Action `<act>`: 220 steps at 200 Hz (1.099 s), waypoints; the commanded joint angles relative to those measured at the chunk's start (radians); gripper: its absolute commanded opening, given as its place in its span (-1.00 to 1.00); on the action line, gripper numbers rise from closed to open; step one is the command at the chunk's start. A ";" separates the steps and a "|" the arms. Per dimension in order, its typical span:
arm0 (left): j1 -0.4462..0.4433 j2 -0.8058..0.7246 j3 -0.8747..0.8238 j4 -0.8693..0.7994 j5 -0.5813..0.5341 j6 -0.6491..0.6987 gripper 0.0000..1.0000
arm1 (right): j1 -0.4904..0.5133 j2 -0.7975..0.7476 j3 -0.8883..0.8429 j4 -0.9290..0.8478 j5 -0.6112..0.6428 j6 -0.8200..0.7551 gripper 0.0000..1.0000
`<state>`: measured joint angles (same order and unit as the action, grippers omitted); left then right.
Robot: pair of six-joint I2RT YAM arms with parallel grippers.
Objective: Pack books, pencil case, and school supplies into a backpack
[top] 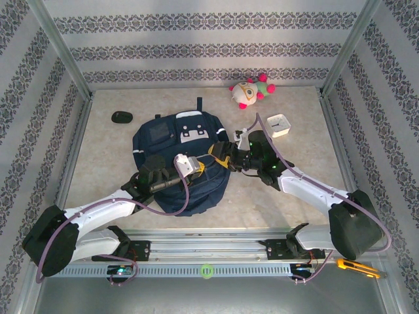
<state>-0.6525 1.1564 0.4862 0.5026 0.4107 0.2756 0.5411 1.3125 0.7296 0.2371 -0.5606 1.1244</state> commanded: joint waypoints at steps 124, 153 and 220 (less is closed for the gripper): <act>-0.001 -0.131 0.070 -0.208 -0.153 -0.174 -0.16 | 0.063 0.099 -0.017 0.127 0.128 0.075 -1.00; 0.001 -0.257 0.152 -0.593 -0.456 -0.476 0.15 | 0.074 0.087 -0.035 0.127 0.163 0.065 -1.00; 0.089 -0.339 0.122 -0.949 -0.628 -0.896 0.23 | 0.130 0.079 -0.048 0.165 0.210 0.030 -1.00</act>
<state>-0.6102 0.8051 0.6533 -0.3084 -0.1619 -0.4149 0.6460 1.4109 0.6952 0.3294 -0.3920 1.1881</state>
